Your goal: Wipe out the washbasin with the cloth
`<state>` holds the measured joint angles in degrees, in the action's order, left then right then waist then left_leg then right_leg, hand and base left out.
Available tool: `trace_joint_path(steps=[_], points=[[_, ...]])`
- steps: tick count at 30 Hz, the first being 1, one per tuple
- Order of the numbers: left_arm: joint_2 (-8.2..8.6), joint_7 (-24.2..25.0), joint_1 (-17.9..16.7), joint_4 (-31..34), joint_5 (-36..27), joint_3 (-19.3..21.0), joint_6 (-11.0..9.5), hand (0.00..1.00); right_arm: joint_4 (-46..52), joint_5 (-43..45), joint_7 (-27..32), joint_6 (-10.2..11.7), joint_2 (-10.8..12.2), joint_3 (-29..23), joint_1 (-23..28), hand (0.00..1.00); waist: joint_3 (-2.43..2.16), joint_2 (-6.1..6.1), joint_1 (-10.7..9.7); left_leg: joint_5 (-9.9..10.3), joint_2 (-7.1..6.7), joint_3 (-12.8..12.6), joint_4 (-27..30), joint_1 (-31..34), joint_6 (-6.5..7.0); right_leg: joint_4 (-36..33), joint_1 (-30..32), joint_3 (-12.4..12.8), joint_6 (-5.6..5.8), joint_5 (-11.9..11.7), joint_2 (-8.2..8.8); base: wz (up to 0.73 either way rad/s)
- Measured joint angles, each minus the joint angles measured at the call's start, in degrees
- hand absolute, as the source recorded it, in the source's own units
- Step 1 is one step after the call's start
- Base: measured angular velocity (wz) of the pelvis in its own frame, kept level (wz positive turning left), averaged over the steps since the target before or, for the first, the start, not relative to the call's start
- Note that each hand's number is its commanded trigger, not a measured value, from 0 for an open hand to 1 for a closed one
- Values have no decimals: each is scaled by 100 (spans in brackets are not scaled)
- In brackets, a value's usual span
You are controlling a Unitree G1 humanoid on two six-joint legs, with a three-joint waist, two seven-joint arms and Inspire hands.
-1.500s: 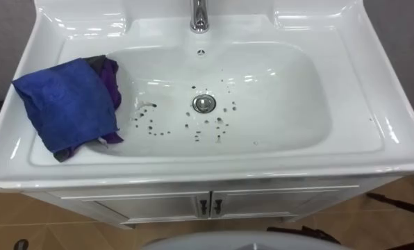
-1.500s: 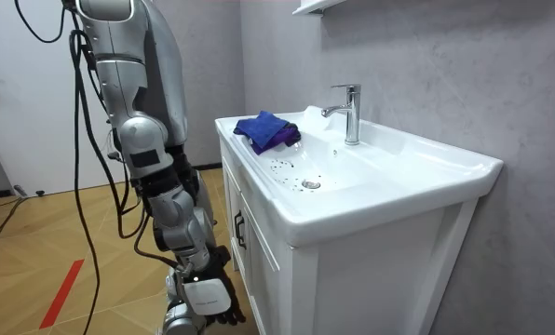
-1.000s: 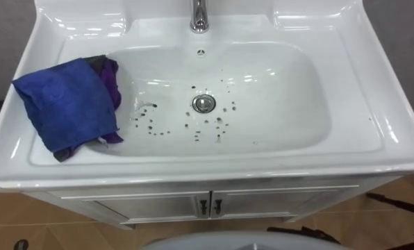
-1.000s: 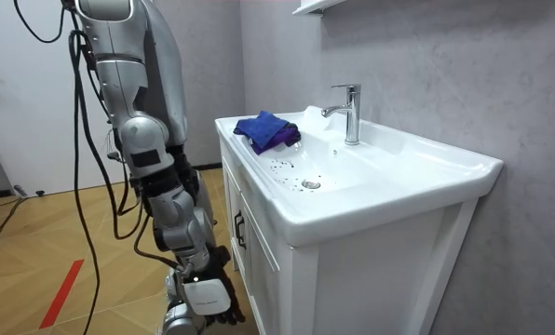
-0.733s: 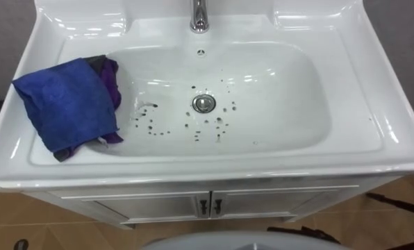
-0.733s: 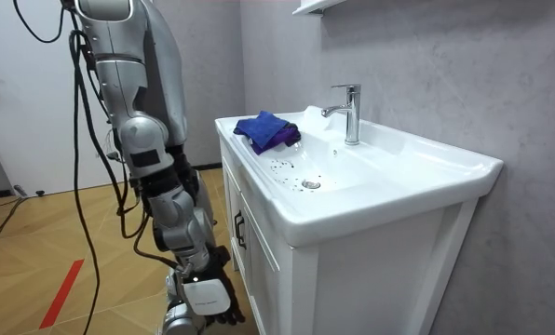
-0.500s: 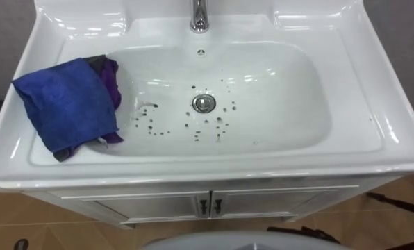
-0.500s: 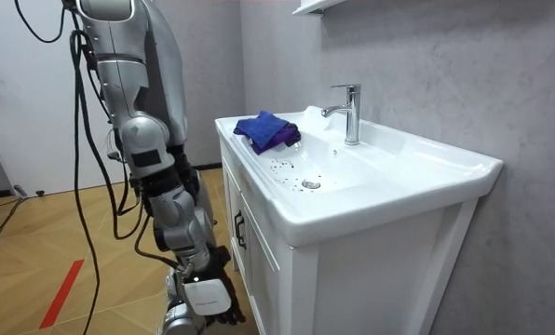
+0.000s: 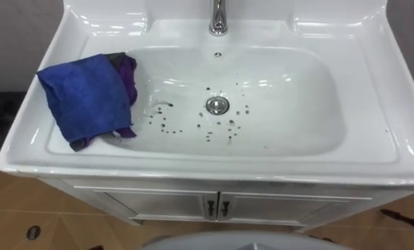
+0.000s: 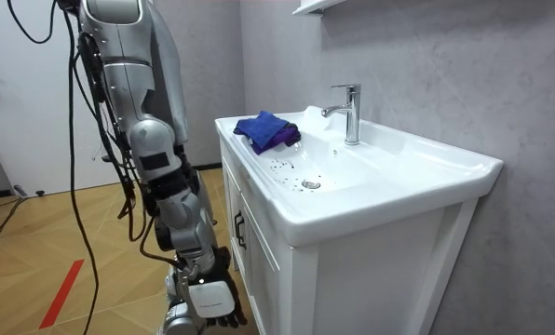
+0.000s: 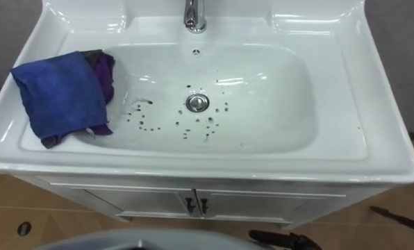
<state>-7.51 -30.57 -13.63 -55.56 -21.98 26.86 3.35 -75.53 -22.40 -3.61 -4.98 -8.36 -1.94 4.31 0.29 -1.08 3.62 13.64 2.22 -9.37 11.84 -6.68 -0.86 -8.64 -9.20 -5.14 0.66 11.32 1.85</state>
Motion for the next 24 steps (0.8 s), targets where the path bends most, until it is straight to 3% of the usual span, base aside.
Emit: trace_joint_path(steps=[2, 4, 8, 13, 17, 24], points=[[-10, -312, -14, 92, 11, 12, -87, 0, 3, 13, 0, -1, -18, -2, 5, 0, -42, -66, 10, -10, 0, 7, -3, -4, -2, -2, 6, -41, 0, 0, 0, 2], [-12, -638, -120, 399, 11, 19, -116, 0, 54, 21, 31, -8, -50, -11, 35, 0, -51, -79, 23, -14, 2, 28, -14, -7, -7, -2, 4, -131, 0, 0, 0, 0], [-10, -1146, -210, 952, 33, 75, -149, 0, 321, 322, 174, -5, -96, -170, 215, 0, -53, -101, 72, -13, 0, 43, -20, -10, -7, -5, 8, -148, 0, 0, 1, 0], [-24, -1958, -185, 1686, 748, -9, -479, 0, 558, 571, 295, 20, -104, -165, 318, 0, -51, -121, 76, -16, -3, 104, -28, 12, -12, -1, 7, -299, 0, 0, 2, 3], [-52, -2240, -175, 2241, 896, -38, -553, 0, 574, 606, 309, 26, -112, -153, 324, 0, -55, -140, 55, -16, -7, 155, -12, 53, -12, 4, 12, -368, 0, 0, 2, 6], [-405, -2769, -79, 3347, 1494, 20, -632, 0, 634, 602, 333, 36, -173, -154, 417, 0, -81, -225, 139, -20, -28, 187, -28, 39, -8, 8, 6, -381, 0, 0, 11, 0]])
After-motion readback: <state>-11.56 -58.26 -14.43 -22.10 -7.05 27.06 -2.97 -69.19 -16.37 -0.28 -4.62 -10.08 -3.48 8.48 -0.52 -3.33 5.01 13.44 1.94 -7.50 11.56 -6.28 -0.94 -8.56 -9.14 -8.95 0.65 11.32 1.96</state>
